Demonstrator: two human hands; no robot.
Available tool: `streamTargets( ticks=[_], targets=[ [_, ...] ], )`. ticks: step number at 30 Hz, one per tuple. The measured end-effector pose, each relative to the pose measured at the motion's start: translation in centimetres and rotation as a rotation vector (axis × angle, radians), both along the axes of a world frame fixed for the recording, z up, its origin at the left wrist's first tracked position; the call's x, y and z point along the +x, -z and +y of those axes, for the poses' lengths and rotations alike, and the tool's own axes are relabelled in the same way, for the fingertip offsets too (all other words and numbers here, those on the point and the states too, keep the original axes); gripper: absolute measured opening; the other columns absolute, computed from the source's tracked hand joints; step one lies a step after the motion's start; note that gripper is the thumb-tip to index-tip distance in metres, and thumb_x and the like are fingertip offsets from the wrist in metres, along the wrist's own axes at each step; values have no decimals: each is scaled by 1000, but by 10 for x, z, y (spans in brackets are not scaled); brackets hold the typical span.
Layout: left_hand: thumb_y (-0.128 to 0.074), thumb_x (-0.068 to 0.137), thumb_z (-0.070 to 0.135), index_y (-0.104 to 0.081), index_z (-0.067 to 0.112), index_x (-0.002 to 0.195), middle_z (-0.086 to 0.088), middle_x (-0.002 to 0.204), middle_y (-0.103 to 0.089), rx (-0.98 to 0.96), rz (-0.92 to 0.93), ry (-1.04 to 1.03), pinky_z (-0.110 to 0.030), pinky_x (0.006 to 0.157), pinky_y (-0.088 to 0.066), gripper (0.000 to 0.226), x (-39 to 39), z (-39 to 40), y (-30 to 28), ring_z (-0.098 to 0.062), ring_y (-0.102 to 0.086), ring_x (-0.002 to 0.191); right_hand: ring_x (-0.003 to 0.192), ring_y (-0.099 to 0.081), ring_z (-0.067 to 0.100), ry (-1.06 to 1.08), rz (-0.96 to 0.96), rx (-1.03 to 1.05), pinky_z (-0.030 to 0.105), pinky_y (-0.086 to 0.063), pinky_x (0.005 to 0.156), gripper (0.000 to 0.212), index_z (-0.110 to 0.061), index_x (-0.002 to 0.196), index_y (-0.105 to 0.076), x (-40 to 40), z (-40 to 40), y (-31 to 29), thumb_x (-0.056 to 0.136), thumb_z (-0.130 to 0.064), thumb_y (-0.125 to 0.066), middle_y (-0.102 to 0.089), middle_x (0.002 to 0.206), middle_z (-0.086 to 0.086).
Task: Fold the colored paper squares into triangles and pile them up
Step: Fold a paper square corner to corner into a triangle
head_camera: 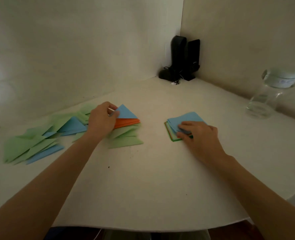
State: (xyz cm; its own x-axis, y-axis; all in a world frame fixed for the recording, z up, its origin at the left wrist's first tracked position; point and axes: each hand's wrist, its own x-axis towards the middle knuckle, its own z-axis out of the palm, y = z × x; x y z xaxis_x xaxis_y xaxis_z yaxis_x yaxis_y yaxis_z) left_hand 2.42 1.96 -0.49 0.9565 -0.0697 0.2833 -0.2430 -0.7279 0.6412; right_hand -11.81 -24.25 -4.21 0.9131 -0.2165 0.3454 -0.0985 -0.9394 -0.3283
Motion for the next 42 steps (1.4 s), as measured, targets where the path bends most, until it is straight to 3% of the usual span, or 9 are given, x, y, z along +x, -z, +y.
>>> streamTargets(
  ticks=[5,9,15,20,24,27,30,36,42],
  targets=[
    [-63,87,24,-64,15,96,-3,89,-64,108,-3,10,-30,73,-43,13,5,0,21,-19,-56,80,123,-45,10,-48,-30,-51,37,-24,95,29,-33,121,-61,-4,-4,4,97,-33,-44,-53,133,-14],
    [-67,83,20,-64,15,97,-6,94,-59,77,-67,7,-29,71,-38,16,4,1,33,-19,-52,83,106,-59,13,-32,-149,72,45,-40,92,16,-29,95,-74,-3,-4,3,89,-25,-60,-67,113,-13],
    [-71,79,19,-61,19,101,-2,96,-54,21,-208,28,-33,78,-41,24,-6,0,29,-20,-50,90,87,-58,13,30,-240,92,43,-41,81,8,-32,74,-74,-7,1,-13,72,-39,-76,-68,90,-15],
    [-68,83,19,-62,18,95,2,95,-55,-60,-335,175,-21,76,-32,13,-39,-9,15,-16,-49,89,83,-56,12,55,-280,128,43,-40,77,19,-31,69,-73,-22,7,-36,64,-49,-76,-67,84,-16],
    [-70,81,15,-63,14,94,2,93,-55,-139,-384,415,-24,76,-43,15,-81,-17,5,-14,-53,85,81,-58,13,-54,-402,127,42,-40,75,16,-29,66,-71,-40,30,-54,63,-39,-82,-65,81,-15],
    [-70,80,12,-63,14,101,1,100,-57,-70,-421,601,-22,87,-42,22,-113,-20,3,-13,-55,99,81,-59,14,-167,-387,27,37,-34,74,16,-27,65,-68,-53,64,-49,67,-39,-78,-66,81,-14],
    [-58,76,7,-64,13,102,0,103,-59,-5,-332,779,-25,86,-44,27,-133,-15,11,-14,-56,99,75,-58,15,-240,-326,-62,32,-33,70,22,-26,67,-65,-60,82,-32,74,-47,-60,-64,77,-13],
    [-61,78,19,-66,18,92,9,100,-63,79,-219,721,-29,81,-49,16,-143,5,37,-7,-58,93,71,-59,8,-272,-95,108,30,-45,65,33,-31,69,-67,-68,87,-2,76,-58,-50,-64,73,-14],
    [-70,81,30,-64,18,71,12,94,-67,-26,-156,678,-18,79,-47,17,-143,4,29,2,-60,88,76,-59,1,-336,-74,286,17,-45,74,18,-27,75,-71,-68,79,-3,77,-44,-67,-65,79,-16]
  ],
)
